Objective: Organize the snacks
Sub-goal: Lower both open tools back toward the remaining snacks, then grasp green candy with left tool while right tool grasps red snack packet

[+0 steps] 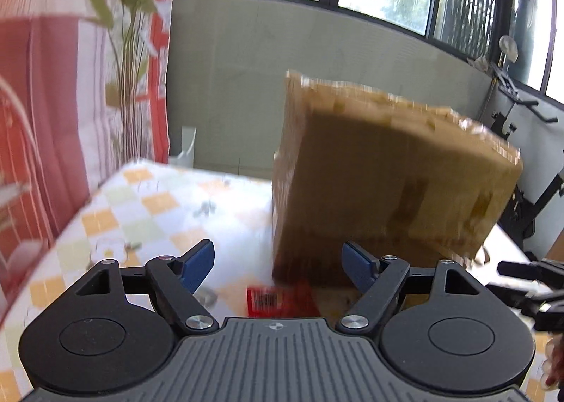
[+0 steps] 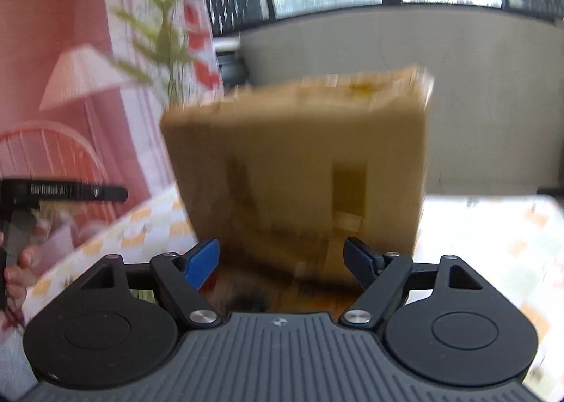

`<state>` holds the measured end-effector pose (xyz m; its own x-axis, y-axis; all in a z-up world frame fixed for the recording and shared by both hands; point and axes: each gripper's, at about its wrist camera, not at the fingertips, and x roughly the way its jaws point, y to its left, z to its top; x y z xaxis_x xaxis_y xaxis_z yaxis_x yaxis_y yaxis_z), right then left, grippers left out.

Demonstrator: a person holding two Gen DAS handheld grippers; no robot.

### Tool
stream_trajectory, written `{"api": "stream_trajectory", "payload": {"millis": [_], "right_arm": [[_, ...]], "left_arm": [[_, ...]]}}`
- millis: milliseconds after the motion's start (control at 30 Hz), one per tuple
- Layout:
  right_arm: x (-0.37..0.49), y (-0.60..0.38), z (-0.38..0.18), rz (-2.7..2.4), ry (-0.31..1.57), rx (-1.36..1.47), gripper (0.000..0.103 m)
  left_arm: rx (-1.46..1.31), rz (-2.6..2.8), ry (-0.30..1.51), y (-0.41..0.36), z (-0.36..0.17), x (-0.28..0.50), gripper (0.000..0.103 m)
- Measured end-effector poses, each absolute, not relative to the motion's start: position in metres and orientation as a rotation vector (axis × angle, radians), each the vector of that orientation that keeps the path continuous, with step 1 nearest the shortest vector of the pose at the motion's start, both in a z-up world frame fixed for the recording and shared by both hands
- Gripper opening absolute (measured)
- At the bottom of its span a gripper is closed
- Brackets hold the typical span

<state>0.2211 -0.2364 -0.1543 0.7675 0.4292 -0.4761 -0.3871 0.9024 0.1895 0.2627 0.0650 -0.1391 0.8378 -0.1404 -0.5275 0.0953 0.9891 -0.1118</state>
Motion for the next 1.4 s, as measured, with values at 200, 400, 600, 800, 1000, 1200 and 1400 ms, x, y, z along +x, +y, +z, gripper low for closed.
{"api": "stream_trajectory", "payload": {"millis": [200, 400, 600, 800, 1000, 1200, 1400], "right_arm": [[0.218, -0.211, -0.196, 0.508, 0.668, -0.019, 0.085], [0.222, -0.19, -0.222, 0.547, 0.706, -0.151, 0.093], [0.232, -0.186, -0.235, 0.548, 0.728, -0.168, 0.093], [0.226, -0.188, -0.238, 0.544, 0.695, -0.168, 0.082], [0.218, -0.191, -0.237, 0.575, 0.656, -0.176, 0.057], [0.219, -0.193, -0.237, 0.583, 0.649, -0.146, 0.051], [0.221, -0.203, -0.236, 0.55, 0.639, -0.081, 0.051]], "left_arm": [[-0.066, -0.121, 0.627, 0.069, -0.164, 0.248, 0.081], [-0.081, -0.108, 0.667, 0.069, -0.178, 0.241, 0.081], [-0.068, -0.105, 0.684, 0.067, -0.185, 0.242, 0.08], [-0.068, -0.099, 0.707, 0.066, -0.193, 0.244, 0.079], [-0.066, -0.1, 0.731, 0.065, -0.201, 0.245, 0.078], [-0.066, -0.101, 0.755, 0.063, -0.208, 0.246, 0.078], [-0.064, -0.11, 0.774, 0.061, -0.213, 0.248, 0.077]]}}
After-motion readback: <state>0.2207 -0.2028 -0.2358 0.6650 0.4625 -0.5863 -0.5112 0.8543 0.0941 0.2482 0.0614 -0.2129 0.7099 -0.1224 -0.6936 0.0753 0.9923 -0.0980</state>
